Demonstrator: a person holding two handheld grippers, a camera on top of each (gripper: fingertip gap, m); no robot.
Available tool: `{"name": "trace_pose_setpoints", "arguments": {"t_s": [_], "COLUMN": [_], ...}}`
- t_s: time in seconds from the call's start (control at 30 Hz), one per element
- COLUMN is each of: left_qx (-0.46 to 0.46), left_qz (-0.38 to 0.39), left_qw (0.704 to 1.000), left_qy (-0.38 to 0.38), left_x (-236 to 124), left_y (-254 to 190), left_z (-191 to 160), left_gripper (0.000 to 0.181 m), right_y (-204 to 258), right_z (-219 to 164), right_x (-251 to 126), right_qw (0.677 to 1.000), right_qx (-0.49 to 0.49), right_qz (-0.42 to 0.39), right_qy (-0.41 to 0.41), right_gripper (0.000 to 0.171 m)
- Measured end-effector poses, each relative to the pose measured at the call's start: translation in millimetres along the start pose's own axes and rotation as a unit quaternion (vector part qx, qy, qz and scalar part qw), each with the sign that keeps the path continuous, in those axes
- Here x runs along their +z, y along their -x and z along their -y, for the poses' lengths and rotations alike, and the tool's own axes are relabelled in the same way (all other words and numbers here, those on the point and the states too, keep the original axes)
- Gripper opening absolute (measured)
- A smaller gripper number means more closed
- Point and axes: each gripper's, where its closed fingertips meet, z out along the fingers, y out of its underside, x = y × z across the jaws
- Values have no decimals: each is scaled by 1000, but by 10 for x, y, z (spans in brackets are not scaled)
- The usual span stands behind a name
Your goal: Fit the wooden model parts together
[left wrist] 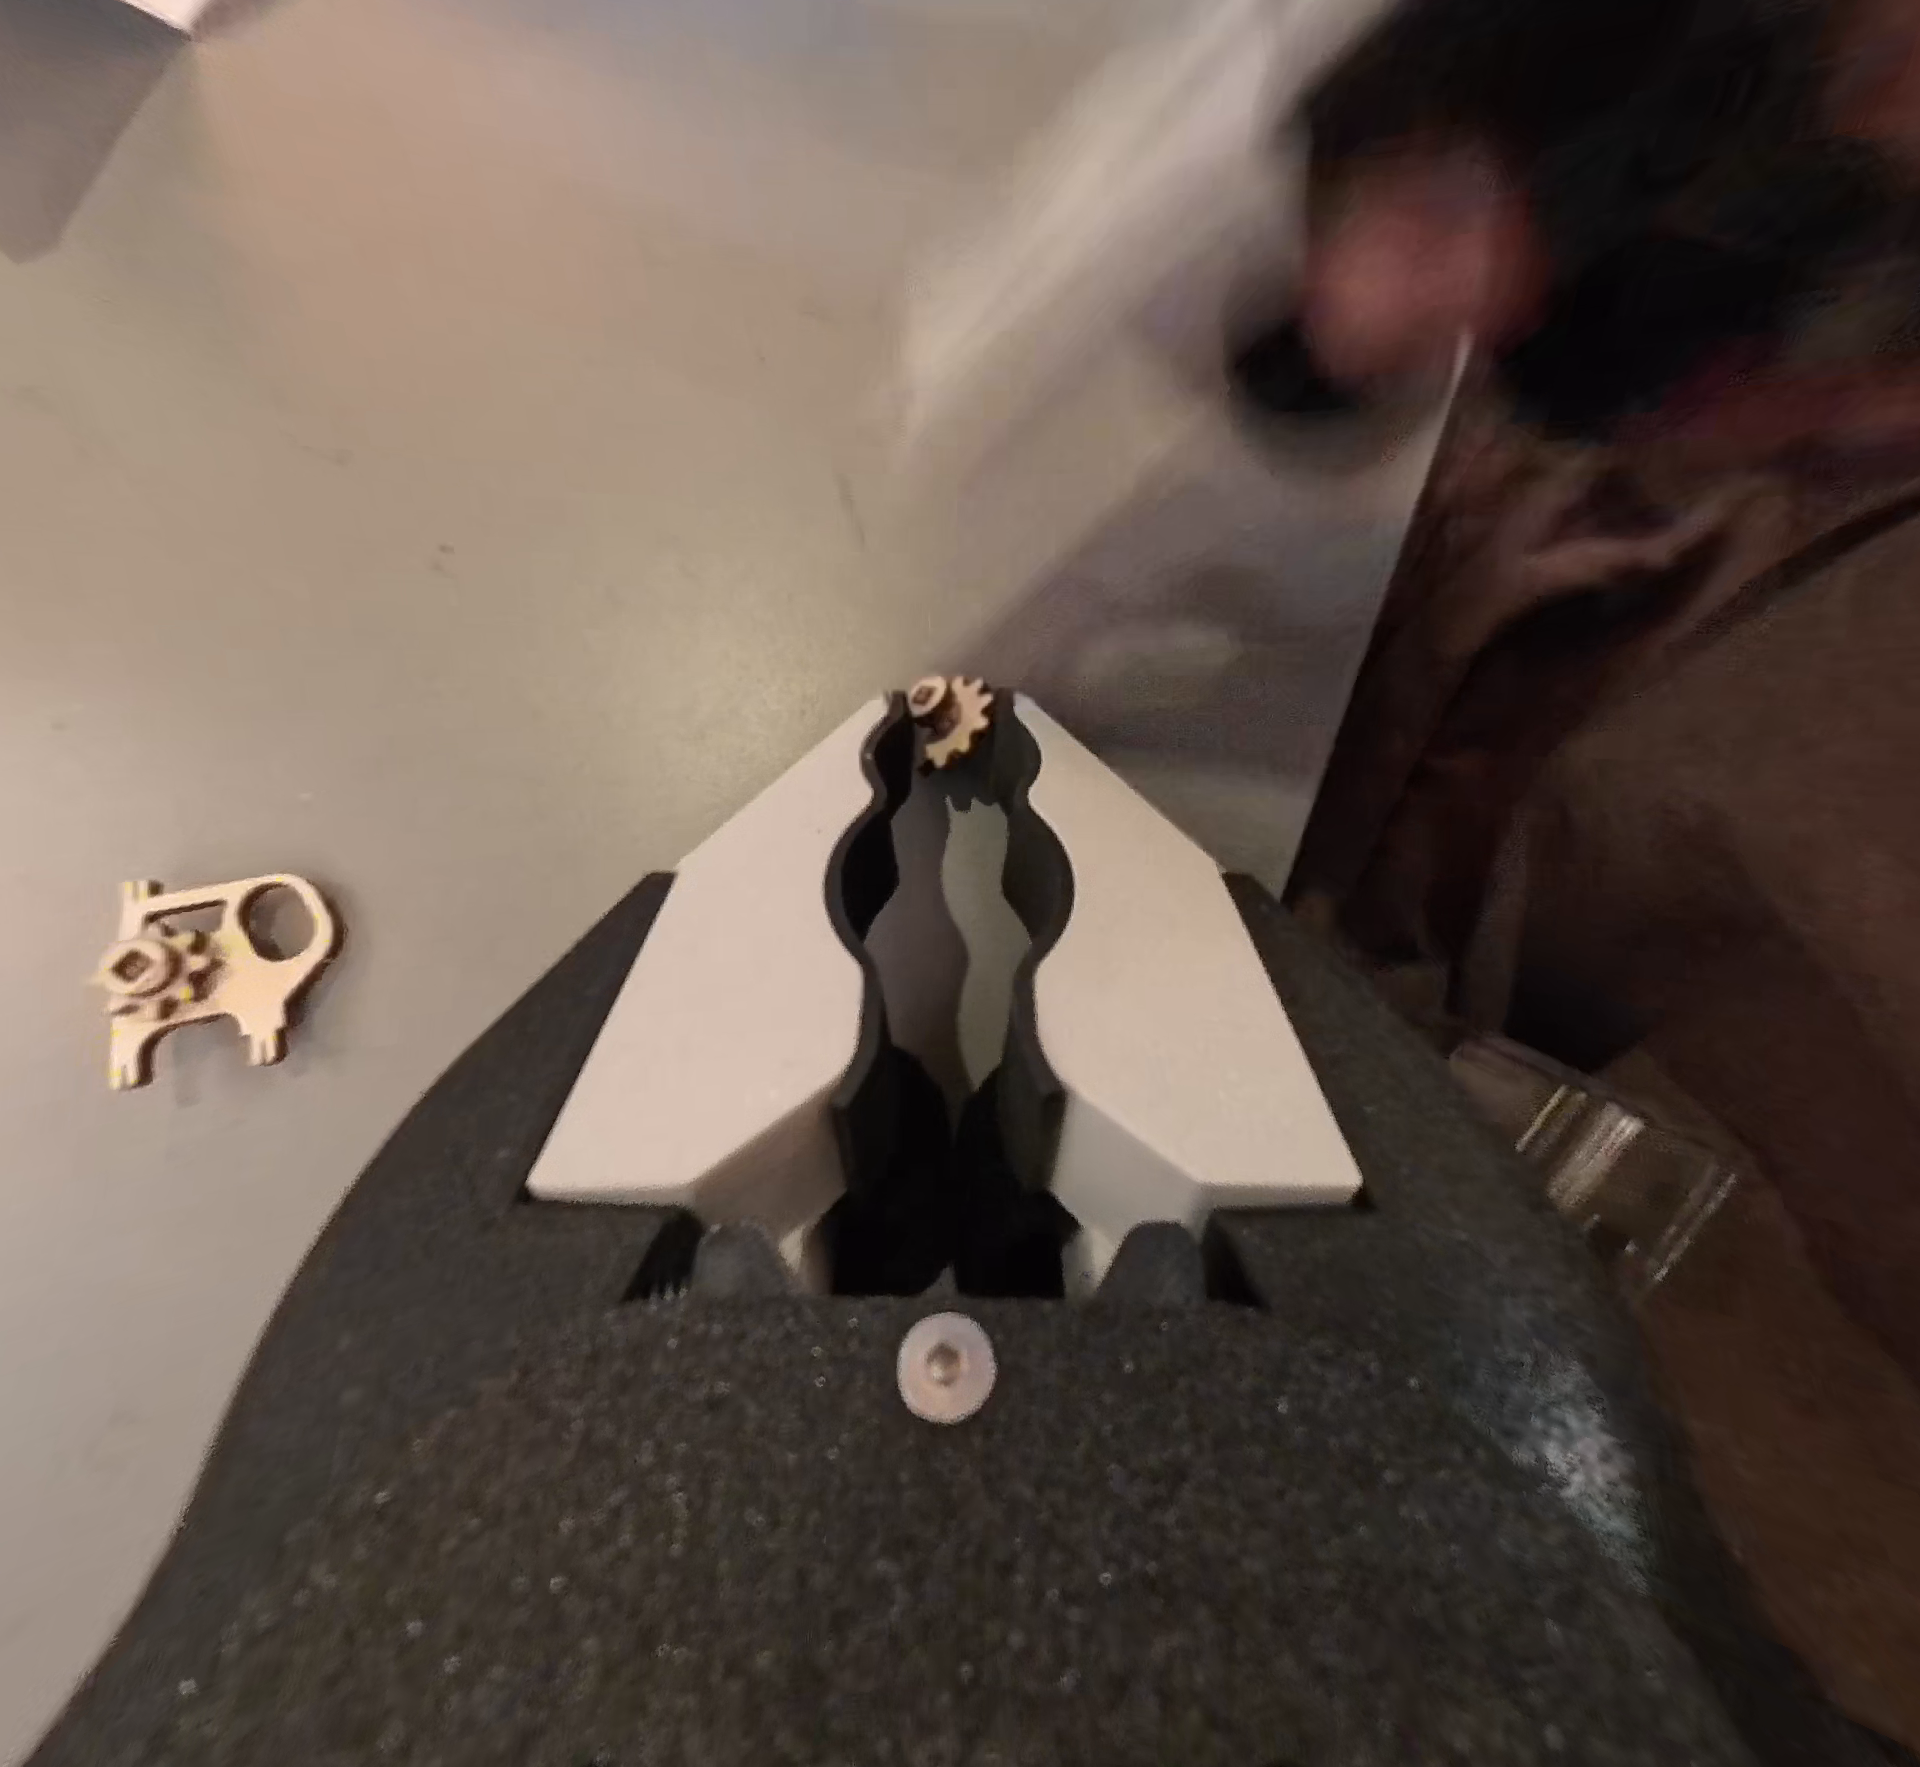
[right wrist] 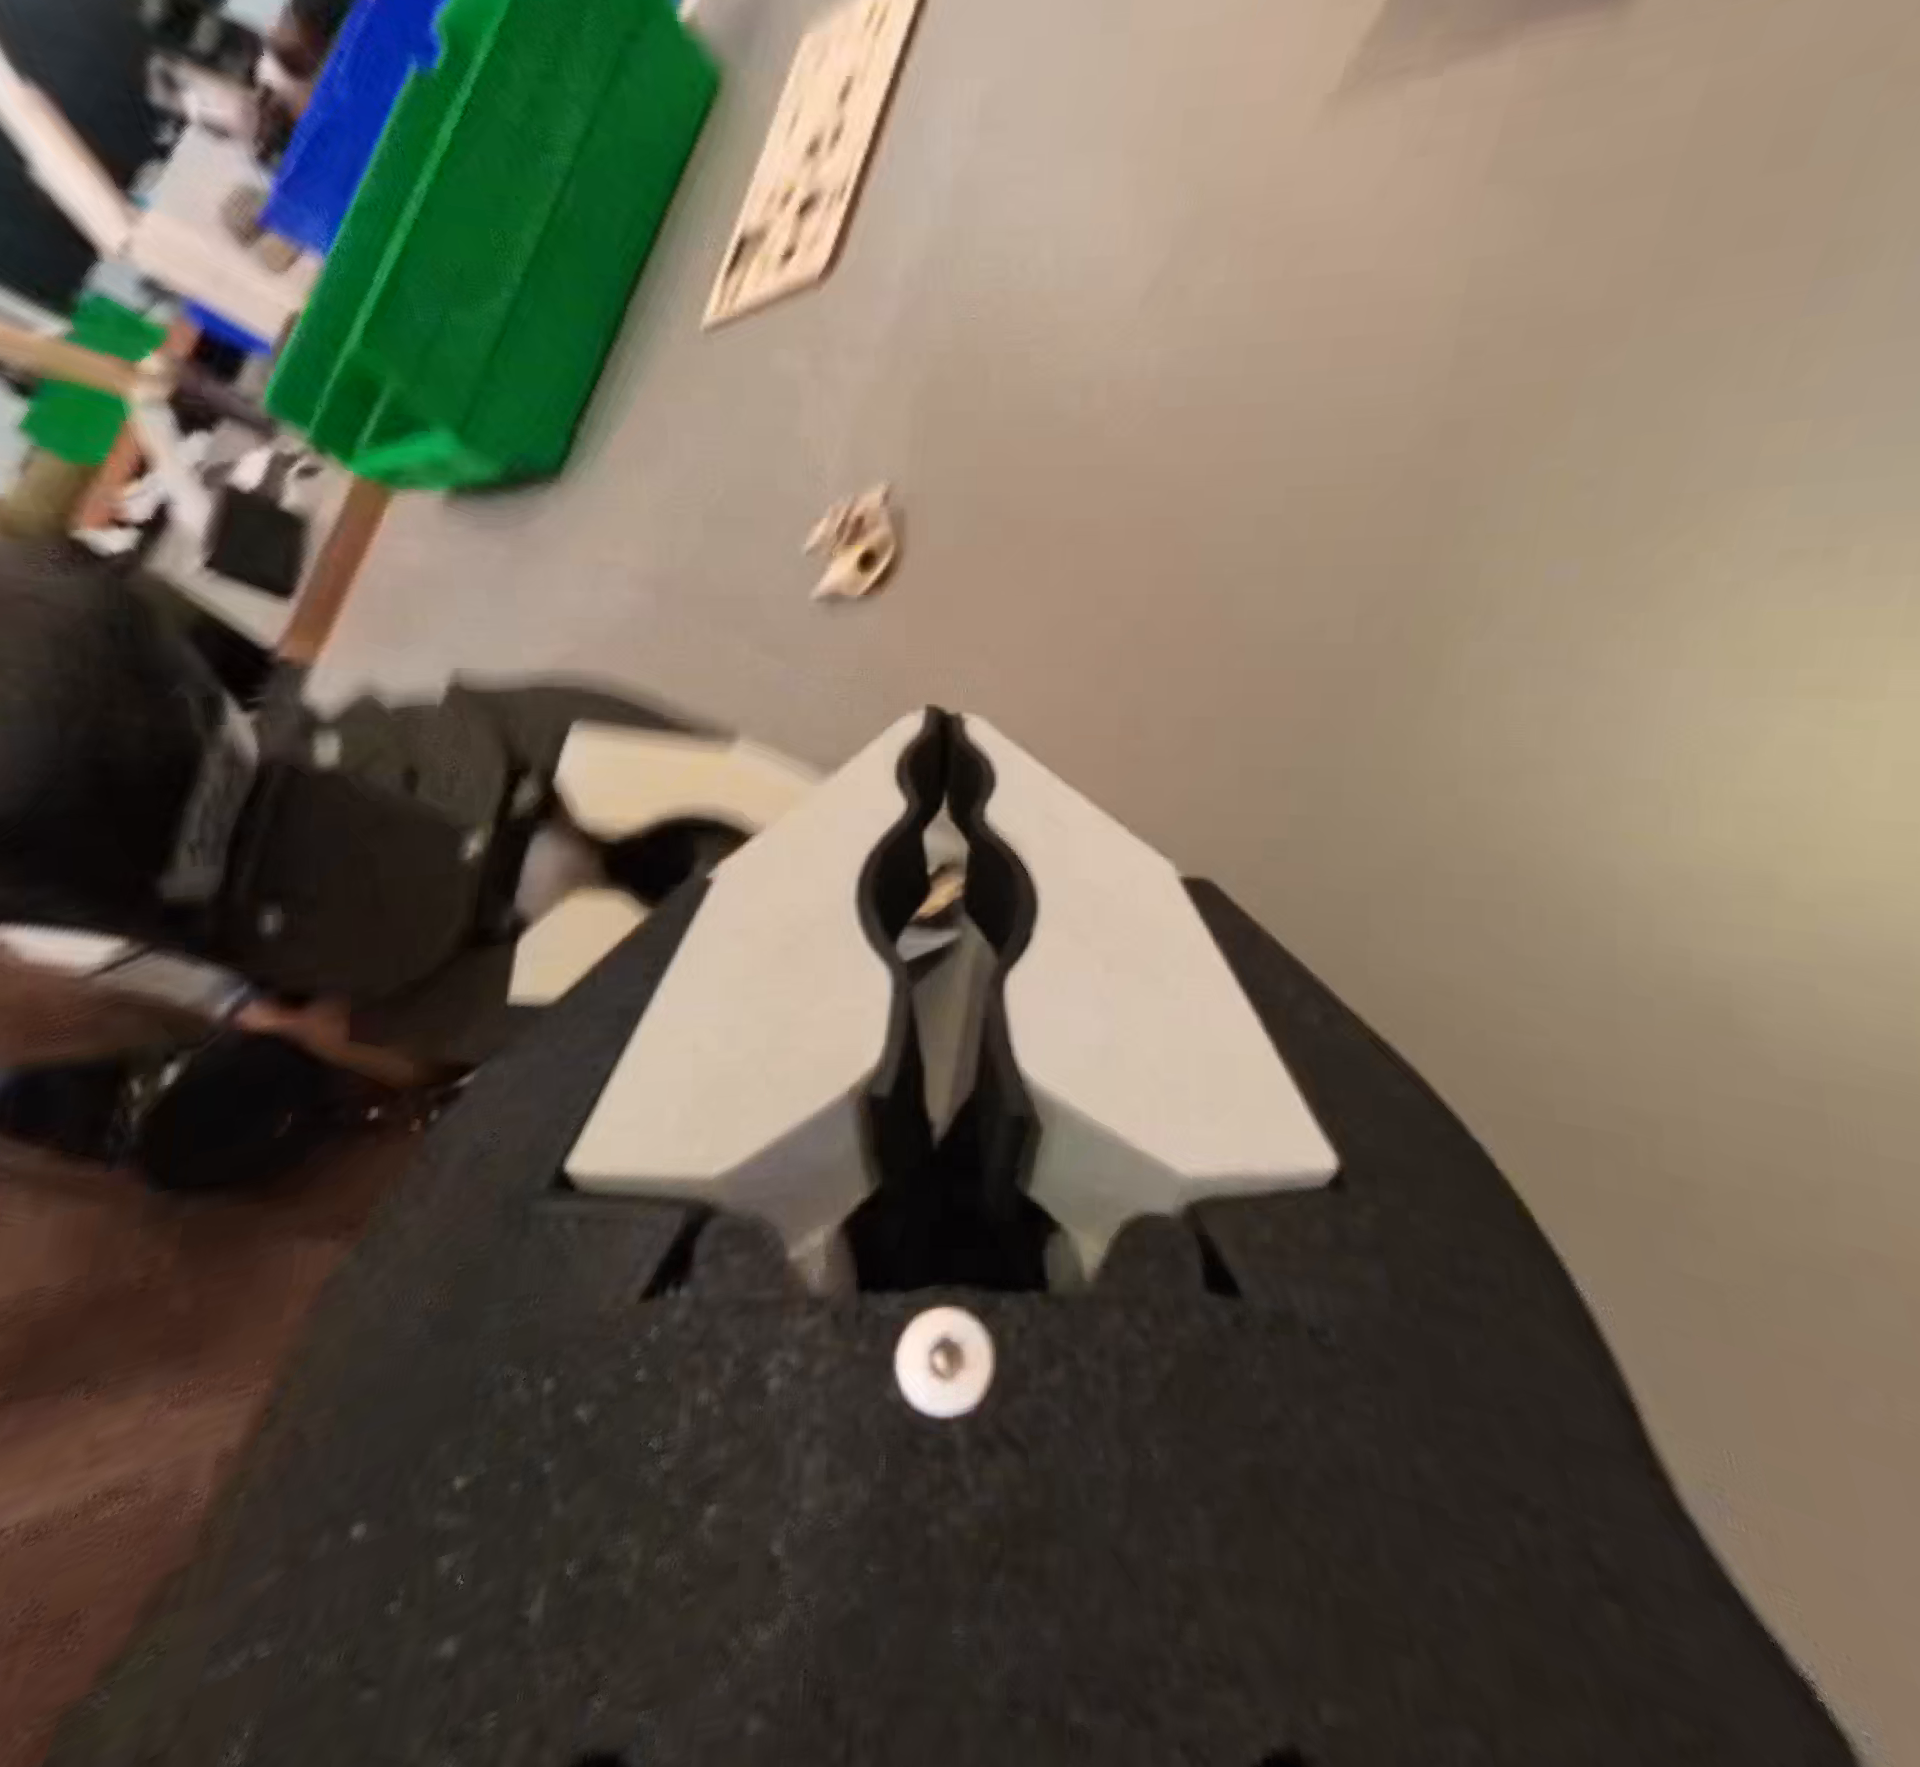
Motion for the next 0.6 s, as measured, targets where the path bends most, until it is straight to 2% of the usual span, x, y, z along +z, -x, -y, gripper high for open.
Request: {"name": "trace_pose_setpoints", "arguments": {"t_s": [0.07, 0.1, 0.17, 0.23, 0.3, 0.37, 0.43, 0.53, 0.6], "left_qx": [7, 6, 5, 10, 20, -8, -90, -207, -240], "left_qz": [3, 1, -6, -5, -11, -69, -133, -222, -270], "left_qw": [1000, 1000, 1000, 1000, 1000, 997, 984, 944, 920], "left_qy": [0, -1, -1, -1, -2, -29, -76, -127, -155], "left_x": [-6, -5, -4, -10, -30, -91, -217, -403, -539], "left_y": [-7, -8, -10, -13, -45, -134, -119, -29, -8], "left_z": [-3, 2, 11, 12, 13, 106, 273, 462, 569], "left_gripper": [15, 15, 15, 15, 14, 14, 14, 14, 14], "right_y": [-242, -202, -129, -175, -166, 22, 98, 291, 416], "right_z": [721, 741, 202, 48, -151, -213, -277, -318, -303], "right_x": [-422, -425, -167, -95, -45, -38, -75, -120, -120], "right_qw": [994, 992, 992, 989, 978, 967, 943, 913, 902], "right_qx": [-51, -98, -89, -102, -125, -171, -258, -339, -366], "right_qz": [-51, -48, 2, -10, 11, 86, 129, 189, 202], "right_qy": [-88, -60, 92, 110, 165, 167, 164, 125, 105], "right_gripper": [0, 0, 0, 0, 0, 5, 22, 30, 33]}}
